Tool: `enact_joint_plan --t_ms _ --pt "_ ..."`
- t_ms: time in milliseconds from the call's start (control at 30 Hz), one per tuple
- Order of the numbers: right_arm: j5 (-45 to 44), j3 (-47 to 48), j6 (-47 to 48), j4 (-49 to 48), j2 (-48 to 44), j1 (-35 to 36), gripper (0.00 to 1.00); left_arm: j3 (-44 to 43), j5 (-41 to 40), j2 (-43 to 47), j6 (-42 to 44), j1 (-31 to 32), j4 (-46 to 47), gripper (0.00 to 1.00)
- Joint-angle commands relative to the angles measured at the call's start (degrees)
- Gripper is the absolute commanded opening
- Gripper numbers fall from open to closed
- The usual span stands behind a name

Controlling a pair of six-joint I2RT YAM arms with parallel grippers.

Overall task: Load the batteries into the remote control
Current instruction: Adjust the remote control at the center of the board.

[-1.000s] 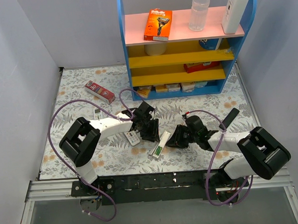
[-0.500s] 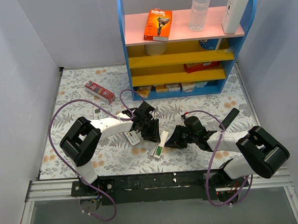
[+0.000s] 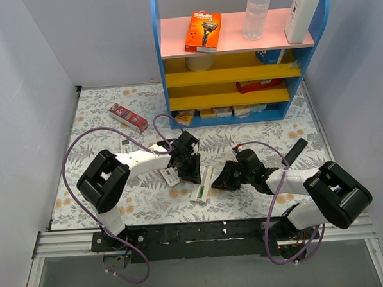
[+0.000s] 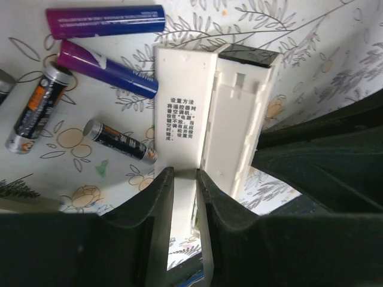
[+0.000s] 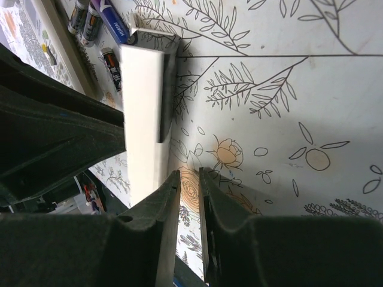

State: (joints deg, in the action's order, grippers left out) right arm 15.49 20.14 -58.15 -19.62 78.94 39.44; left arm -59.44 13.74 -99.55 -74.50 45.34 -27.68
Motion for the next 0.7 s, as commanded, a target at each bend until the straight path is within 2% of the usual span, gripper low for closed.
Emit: enact_joint_plan --t_ms 0,233,333,467,667 --pt "-1.1 1.3 0.8 -0.3 0.7 0.5 0.26 -0.9 -2.3 1.2 0.8 0.0 -1.6 0.20" --pt "-0.7 2.7 2.4 0.3 1.0 1.1 0.26 -1.7 0.0 0.8 0.0 0.0 -0.5 0.15" --pt "-2.0 5.3 5.7 4.1 -1.0 1.2 0.27 -1.6 1.5 2.2 -1.3 0.3 1.1 0.21" --pt "-7.9 9.5 10.6 14.8 -4.8 1.3 0.29 -3.2 2.9 1.5 -2.1 2.4 1.8 0.24" --pt "-14.7 10.4 13.1 21.4 -9.8 1.3 0.32 -6.8 1.8 -0.7 -3.6 4.9 1.6 0.29"
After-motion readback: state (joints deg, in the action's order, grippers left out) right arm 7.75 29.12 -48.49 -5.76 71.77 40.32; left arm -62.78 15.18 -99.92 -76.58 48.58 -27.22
